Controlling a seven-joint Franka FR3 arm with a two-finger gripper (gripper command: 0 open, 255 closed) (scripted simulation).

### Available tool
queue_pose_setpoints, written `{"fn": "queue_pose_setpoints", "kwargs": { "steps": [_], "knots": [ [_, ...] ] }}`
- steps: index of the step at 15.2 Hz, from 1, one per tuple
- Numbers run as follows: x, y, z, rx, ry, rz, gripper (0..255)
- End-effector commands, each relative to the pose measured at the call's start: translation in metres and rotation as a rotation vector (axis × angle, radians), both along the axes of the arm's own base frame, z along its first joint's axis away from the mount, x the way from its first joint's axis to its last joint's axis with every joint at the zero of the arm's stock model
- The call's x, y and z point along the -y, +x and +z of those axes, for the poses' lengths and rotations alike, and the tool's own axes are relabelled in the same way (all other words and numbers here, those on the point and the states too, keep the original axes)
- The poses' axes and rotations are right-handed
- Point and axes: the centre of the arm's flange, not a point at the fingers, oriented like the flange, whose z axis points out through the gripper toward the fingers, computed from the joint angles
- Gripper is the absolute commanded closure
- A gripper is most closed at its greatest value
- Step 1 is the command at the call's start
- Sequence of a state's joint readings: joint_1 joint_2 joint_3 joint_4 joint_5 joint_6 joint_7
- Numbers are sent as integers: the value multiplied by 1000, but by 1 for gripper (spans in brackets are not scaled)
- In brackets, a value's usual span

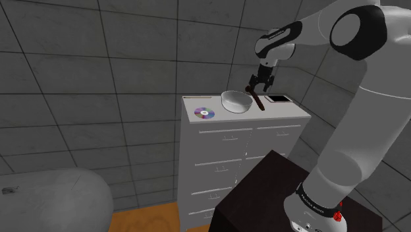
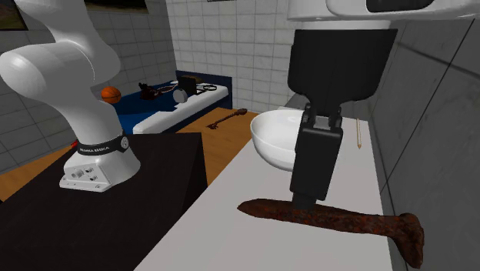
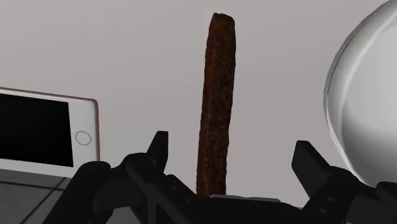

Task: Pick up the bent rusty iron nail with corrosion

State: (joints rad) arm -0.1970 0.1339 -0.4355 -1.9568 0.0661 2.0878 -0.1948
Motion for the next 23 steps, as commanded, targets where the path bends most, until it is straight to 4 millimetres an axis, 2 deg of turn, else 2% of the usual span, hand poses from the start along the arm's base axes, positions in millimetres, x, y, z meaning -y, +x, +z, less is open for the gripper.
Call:
{"fn": "queue_pose_setpoints", "kwargs": {
  "steps": [1,8,10,11,20,23],
  "knots": [
    [15,8,-9,3,3,-13,0],
    [15,8,-49,3,3,-13,0],
    [15,8,-49,3,3,-13,0],
    [15,8,-49,3,3,-13,255],
    [15,8,-49,3,3,-13,255],
    [15,8,-33,3,3,-13,255]
  ]
}}
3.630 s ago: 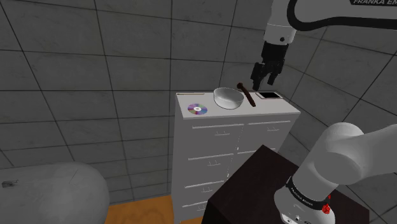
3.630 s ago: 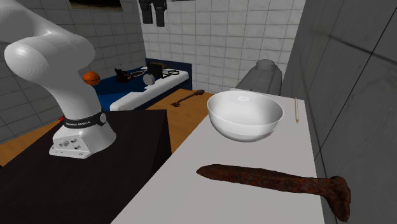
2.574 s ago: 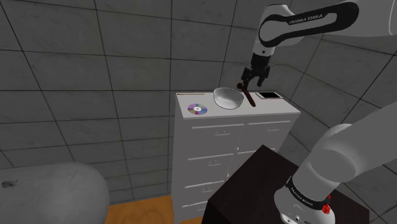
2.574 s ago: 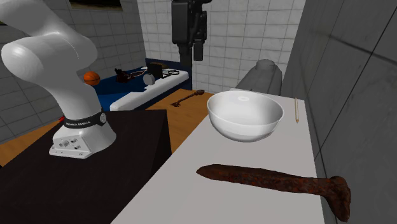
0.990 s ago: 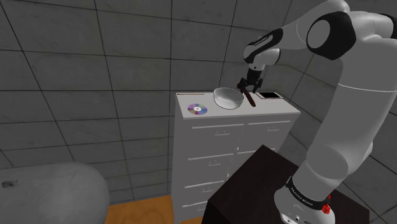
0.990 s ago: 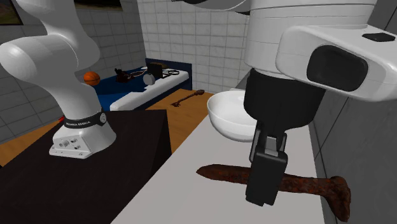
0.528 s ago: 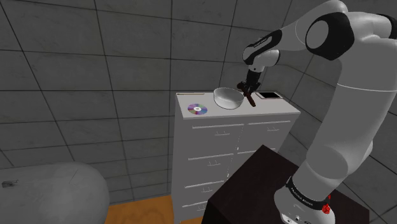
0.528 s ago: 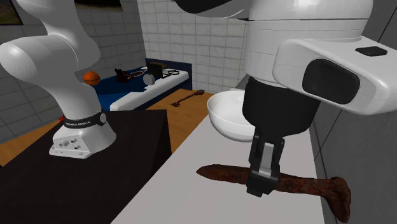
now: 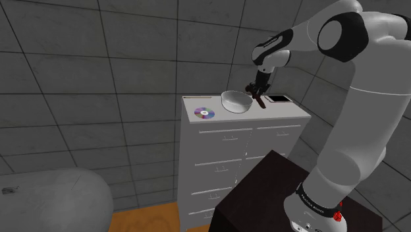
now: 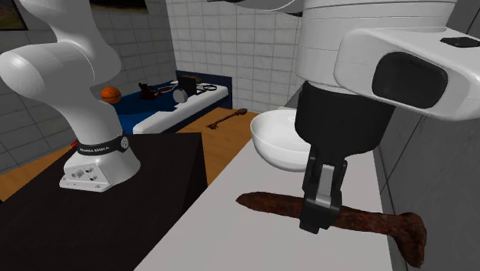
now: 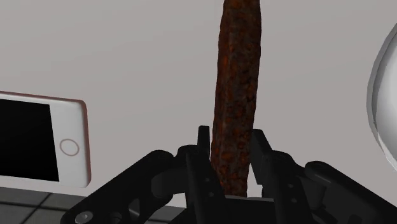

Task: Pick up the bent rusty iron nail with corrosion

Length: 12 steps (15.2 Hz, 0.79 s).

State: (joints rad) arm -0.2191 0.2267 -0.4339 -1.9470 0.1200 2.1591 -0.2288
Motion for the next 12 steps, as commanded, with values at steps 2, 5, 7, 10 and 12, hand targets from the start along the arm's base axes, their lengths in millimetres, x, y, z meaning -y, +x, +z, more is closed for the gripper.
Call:
{"fn": "queue_pose_setpoints", "kwargs": {
  "steps": [2,5,7,10,12],
  "knots": [
    [-1,0,17,2,-1,1,255],
    [-1,0,33,2,-1,1,255],
    [-1,0,43,2,-1,1,255],
    [-1,0,59,2,-1,1,255],
    [-1,0,69,2,-1,1,255]
  ]
}}
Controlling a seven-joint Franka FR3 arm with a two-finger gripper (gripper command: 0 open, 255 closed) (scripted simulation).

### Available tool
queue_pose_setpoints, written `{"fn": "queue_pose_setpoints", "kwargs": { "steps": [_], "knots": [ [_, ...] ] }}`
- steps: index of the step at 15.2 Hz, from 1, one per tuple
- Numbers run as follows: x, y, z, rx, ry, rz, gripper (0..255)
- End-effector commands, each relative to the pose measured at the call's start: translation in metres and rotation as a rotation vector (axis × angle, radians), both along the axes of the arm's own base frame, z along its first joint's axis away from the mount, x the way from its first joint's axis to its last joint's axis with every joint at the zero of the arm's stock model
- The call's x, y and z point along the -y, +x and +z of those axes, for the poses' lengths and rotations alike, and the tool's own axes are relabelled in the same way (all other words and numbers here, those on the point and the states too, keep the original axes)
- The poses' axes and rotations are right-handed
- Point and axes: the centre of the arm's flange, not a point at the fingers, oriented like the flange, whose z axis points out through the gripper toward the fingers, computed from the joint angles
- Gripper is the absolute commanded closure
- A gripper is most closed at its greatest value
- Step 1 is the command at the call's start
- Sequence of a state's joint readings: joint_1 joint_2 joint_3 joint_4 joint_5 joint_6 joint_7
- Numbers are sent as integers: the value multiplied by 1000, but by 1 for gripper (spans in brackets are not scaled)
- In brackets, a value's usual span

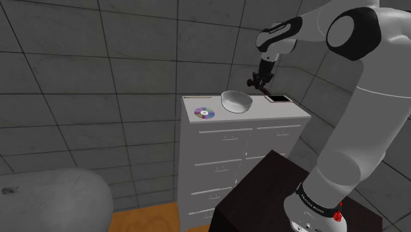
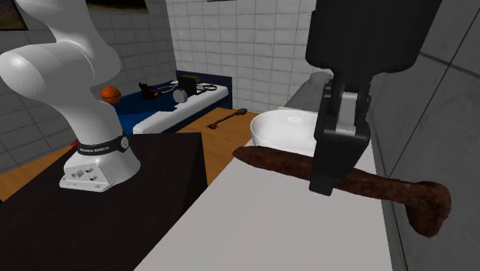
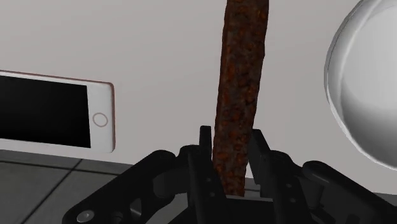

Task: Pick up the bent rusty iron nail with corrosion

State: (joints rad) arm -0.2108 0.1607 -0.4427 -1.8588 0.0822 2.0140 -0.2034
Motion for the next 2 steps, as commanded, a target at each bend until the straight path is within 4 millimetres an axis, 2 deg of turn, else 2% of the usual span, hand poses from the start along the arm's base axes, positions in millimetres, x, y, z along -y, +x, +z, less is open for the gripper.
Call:
{"fn": "queue_pose_setpoints", "kwargs": {
  "steps": [1,2],
  "knots": [
    [0,0,6,0,0,0,255],
    [0,0,6,0,0,0,255]
  ]
}}
